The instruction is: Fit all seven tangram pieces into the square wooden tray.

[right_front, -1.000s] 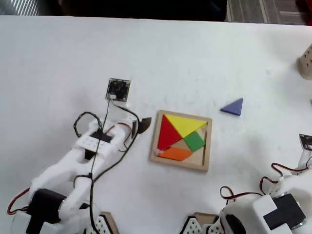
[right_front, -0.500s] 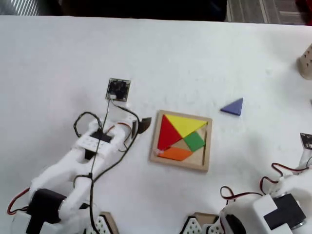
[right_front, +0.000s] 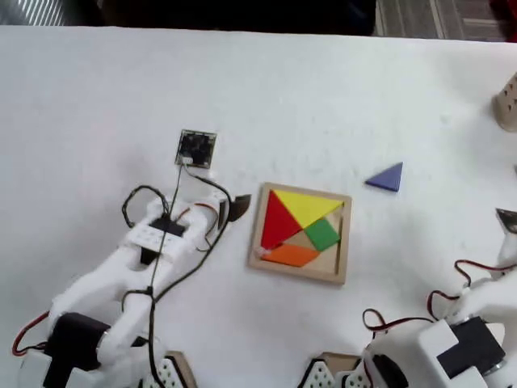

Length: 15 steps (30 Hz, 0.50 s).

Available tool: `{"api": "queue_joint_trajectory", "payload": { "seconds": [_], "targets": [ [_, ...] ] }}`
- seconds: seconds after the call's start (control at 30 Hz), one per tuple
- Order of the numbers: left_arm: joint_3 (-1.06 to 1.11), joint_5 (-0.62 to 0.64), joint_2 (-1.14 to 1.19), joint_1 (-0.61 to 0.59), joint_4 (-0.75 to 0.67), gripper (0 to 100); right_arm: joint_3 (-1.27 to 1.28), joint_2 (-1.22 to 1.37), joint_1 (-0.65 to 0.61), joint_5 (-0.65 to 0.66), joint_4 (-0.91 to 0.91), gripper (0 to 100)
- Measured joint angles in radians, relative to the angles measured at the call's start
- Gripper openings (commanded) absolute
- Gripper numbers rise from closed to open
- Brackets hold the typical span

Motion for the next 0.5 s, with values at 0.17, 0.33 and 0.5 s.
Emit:
{"api": "queue_joint_trajectory", "payload": {
  "seconds": [0.17,0.33,0.5],
  "targets": [
    [0.0,0.0,0.0,0.0,0.0,29,-0.031,0.0,-0.133,-0.003,0.126,1.8],
    [0.0,0.0,0.0,0.0,0.0,29,-0.078,0.0,-0.327,-0.117,0.15,1.8],
    [0.0,0.0,0.0,0.0,0.0,29,-0.143,0.0,-0.514,-0.305,0.152,1.8]
  ]
}}
